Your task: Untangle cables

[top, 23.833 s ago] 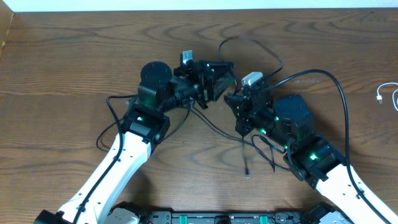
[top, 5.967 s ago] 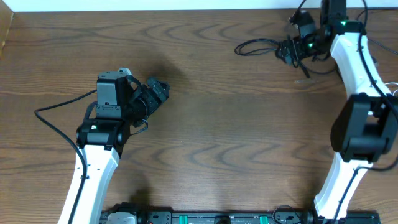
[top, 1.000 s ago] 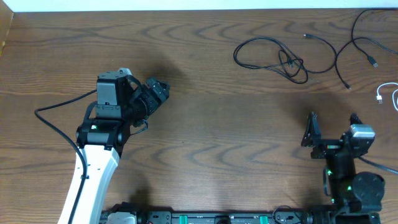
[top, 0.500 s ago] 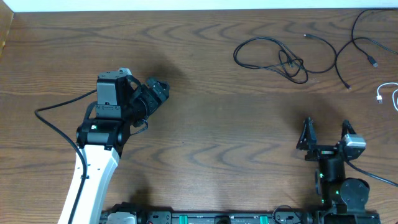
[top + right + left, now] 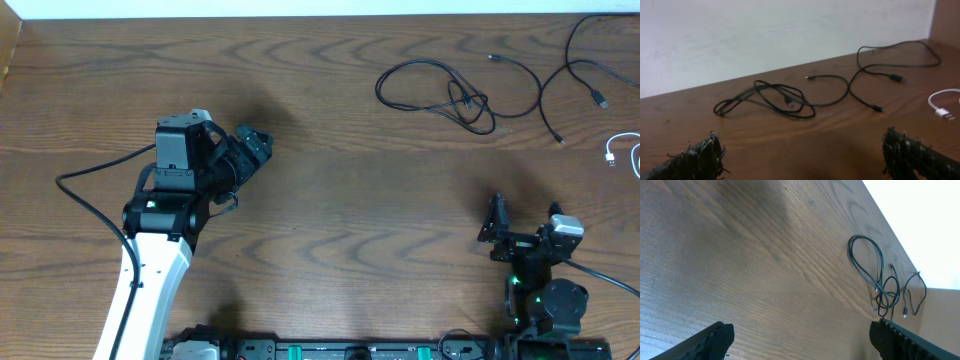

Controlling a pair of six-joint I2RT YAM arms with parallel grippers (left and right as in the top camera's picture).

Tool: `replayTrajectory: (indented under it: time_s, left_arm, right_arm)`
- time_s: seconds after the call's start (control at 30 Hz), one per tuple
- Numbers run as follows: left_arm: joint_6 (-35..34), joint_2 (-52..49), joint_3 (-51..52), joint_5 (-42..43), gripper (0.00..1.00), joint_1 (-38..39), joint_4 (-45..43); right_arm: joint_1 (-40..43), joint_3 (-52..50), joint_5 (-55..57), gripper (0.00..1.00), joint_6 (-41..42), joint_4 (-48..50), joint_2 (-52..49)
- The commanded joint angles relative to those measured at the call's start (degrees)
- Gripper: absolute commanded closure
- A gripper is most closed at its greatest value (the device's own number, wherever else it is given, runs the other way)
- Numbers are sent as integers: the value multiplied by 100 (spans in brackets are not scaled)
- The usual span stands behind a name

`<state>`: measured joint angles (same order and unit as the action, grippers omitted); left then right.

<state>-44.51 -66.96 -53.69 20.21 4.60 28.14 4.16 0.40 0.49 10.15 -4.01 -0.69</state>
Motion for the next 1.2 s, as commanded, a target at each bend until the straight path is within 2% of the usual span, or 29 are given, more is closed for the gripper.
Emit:
replayTrajectory:
  time_s: [0.0,0.07,1.03,1.17]
  left_arm:
    - [122,31,-70,-39,8,-20,11]
    - [120,31,-70,-39,8,-20,11]
    - [125,33,-66,-42,8,0,61]
    - [122,203,-50,-417,8,52,361]
  right_arm:
    - [33,-11,103,1,-411,-28,42]
    - [31,-11,105,1,-621,-24,42]
    - [31,-11,105,1,-616,-17,42]
    - [31,-11,105,1,-616,-17,42]
